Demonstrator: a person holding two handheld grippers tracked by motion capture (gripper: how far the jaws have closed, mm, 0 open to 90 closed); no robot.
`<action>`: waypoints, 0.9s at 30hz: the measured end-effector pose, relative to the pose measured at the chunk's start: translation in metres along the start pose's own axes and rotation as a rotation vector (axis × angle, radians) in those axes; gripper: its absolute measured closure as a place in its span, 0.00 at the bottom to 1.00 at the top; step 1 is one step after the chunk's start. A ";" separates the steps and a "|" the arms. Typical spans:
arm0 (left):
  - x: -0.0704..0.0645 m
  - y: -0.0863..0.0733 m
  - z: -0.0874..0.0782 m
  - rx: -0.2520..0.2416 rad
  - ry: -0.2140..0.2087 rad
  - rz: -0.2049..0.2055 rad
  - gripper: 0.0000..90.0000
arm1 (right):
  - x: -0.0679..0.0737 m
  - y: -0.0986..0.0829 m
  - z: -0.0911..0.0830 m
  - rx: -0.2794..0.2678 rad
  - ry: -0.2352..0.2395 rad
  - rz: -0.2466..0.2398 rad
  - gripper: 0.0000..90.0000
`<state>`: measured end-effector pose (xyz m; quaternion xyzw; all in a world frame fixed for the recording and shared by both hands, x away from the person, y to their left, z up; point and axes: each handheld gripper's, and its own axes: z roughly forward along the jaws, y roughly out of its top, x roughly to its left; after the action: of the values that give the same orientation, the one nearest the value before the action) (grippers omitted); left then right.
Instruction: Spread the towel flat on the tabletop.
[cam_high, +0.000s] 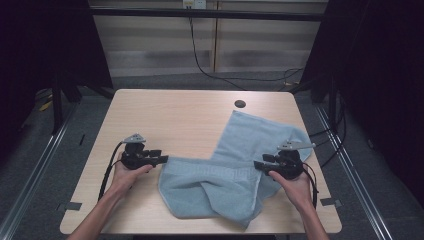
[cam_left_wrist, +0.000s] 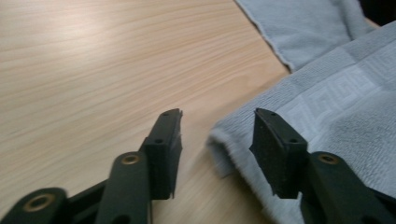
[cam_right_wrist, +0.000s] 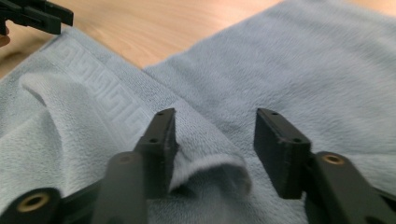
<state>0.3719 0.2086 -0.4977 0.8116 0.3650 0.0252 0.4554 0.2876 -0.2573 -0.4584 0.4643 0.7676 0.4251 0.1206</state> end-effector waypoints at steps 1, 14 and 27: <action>-0.001 0.000 0.003 0.010 -0.001 0.002 0.50 | -0.001 -0.002 0.005 0.019 0.013 -0.001 0.50; -0.044 -0.007 -0.007 0.026 -0.180 0.123 0.92 | 0.024 -0.031 -0.014 0.049 -0.018 -0.088 0.93; -0.019 -0.019 -0.004 0.067 -0.074 0.069 0.92 | 0.006 -0.029 0.030 0.083 -0.015 -0.061 0.94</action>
<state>0.3456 0.2060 -0.5040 0.8389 0.3205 -0.0017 0.4400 0.2841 -0.2419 -0.4973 0.4485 0.7973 0.3856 0.1201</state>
